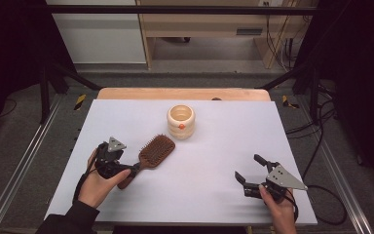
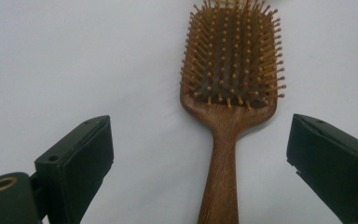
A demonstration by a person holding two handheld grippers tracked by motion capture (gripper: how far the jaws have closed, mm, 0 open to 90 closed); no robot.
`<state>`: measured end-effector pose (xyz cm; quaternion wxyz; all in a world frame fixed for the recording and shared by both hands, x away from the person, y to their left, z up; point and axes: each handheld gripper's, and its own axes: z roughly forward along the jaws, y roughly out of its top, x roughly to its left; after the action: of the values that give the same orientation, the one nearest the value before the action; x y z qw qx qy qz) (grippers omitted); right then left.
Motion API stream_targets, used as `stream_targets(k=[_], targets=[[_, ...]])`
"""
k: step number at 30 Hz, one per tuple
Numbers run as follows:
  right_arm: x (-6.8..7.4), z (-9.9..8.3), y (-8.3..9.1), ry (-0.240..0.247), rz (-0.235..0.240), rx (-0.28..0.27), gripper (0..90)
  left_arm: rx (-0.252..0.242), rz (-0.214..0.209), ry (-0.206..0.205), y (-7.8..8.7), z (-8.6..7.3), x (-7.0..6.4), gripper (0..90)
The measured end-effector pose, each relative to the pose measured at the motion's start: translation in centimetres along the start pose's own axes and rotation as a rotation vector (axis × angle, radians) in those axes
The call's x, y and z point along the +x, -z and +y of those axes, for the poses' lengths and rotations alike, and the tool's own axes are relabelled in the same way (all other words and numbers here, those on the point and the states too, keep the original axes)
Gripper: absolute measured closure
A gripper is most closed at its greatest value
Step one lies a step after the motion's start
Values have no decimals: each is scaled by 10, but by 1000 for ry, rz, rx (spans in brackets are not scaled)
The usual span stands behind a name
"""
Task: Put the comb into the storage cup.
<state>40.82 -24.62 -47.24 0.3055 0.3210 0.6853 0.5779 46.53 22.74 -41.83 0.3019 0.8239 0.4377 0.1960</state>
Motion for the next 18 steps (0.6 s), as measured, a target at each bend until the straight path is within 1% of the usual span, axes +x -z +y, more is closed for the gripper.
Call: stream_targets(k=[2, 3, 5, 7, 9, 10, 11, 14, 17, 18], targets=[[2, -1, 0, 7, 3, 9, 90, 26, -19, -23, -2, 1, -1, 55], [2, -1, -1, 9, 3, 12, 91, 38, -33, -29, -3, 1, -1, 57], [3, -1, -1, 13, 2, 15, 91, 54, -30, -27, -7, 3, 0, 63], [4, -1, -3, 22, 1, 20, 92, 77, -53, -23, -11, 5, 1, 74], [4, -1, -4, 25, 3, 22, 92, 94, -66, -17, -15, 8, 3, 77], [4, -1, -4, 28, 4, 30, 92, 117, -82, -19, -19, 10, 4, 76], [4, -1, -4, 28, 4, 30, 92, 117, -82, -19, -19, 10, 4, 76], [4, -1, -4, 30, 2, 29, 91, 157, -117, -15, -24, 12, 3, 88], [4, 0, -2, 25, -3, 20, 91, 202, -135, -38, -29, 14, 0, 98], [4, 1, 0, 14, -2, 7, 91, 206, -136, -39, -30, 15, -1, 99]])
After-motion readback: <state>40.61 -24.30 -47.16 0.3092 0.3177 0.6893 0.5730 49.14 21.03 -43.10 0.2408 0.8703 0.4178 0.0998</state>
